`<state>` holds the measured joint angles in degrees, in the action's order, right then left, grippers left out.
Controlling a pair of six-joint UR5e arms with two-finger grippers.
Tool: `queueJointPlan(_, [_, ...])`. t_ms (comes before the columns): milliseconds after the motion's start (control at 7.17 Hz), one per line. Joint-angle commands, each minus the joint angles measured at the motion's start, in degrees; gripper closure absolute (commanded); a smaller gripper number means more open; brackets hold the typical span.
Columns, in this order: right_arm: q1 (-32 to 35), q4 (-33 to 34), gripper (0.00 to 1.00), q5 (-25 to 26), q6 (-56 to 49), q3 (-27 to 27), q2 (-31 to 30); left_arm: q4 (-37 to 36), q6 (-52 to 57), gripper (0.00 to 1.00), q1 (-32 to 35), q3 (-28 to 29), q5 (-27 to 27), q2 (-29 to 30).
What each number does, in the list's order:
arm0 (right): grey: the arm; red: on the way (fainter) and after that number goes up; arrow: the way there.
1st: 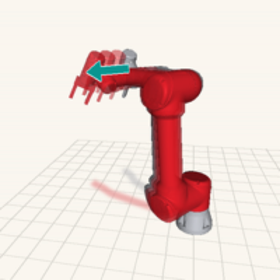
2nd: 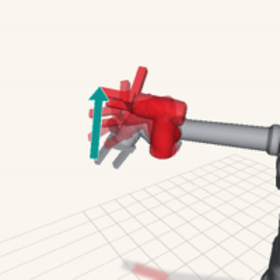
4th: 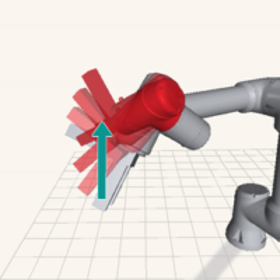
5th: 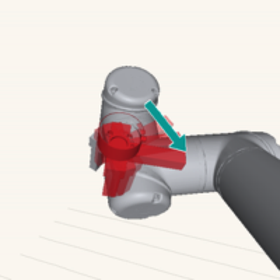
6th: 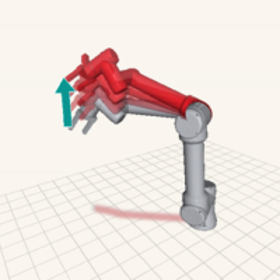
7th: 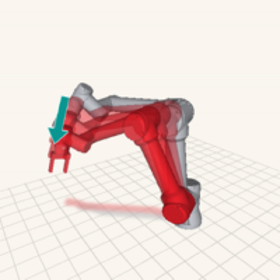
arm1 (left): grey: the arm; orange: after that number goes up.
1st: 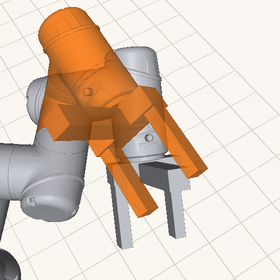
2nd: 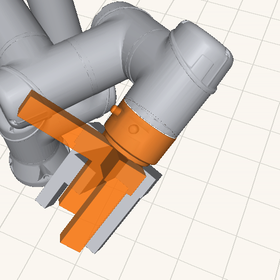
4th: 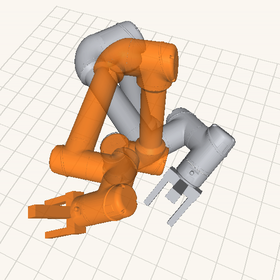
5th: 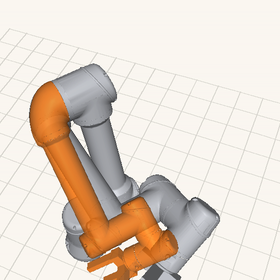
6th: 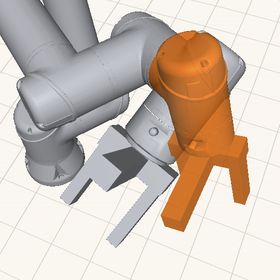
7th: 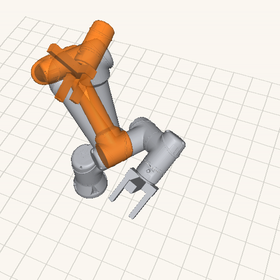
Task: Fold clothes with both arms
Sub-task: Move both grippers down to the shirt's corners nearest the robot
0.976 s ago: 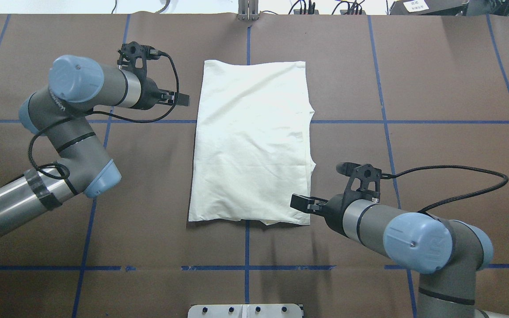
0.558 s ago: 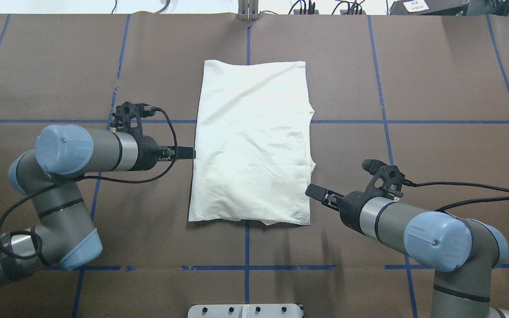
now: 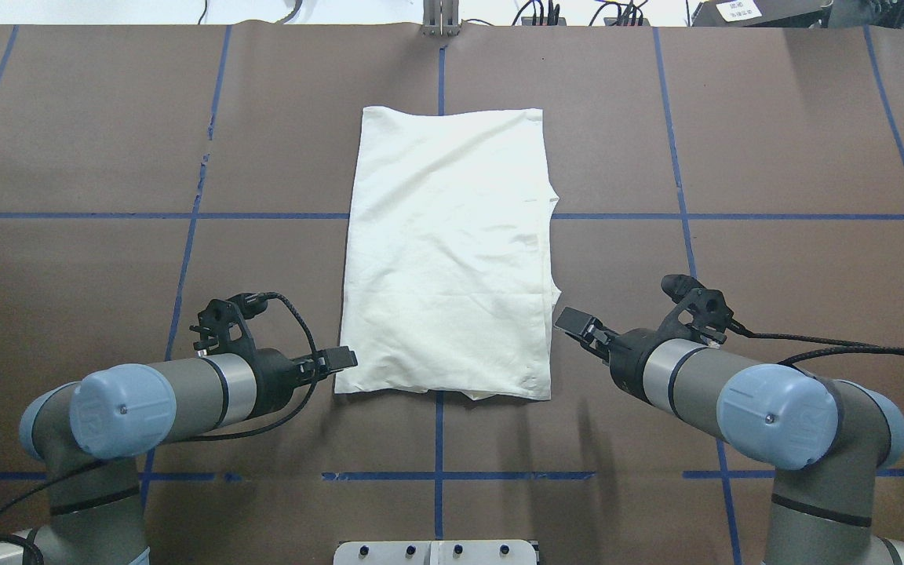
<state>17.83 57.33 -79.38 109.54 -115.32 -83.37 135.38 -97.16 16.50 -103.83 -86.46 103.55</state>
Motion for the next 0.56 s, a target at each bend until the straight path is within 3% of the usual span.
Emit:
queueJointPlan(0, [0.01, 0.15, 0.04, 1.24, 0.15, 0.18, -0.04, -0.11, -5.47, 0.34, -2.08, 0.55, 2.09, 0.43])
queueJointPlan(418, [0.01, 0.15, 0.04, 1.33, 0.15, 0.27, -0.04, -0.11, -7.69, 0.37, -2.78, 0.99, 2.09, 1.31])
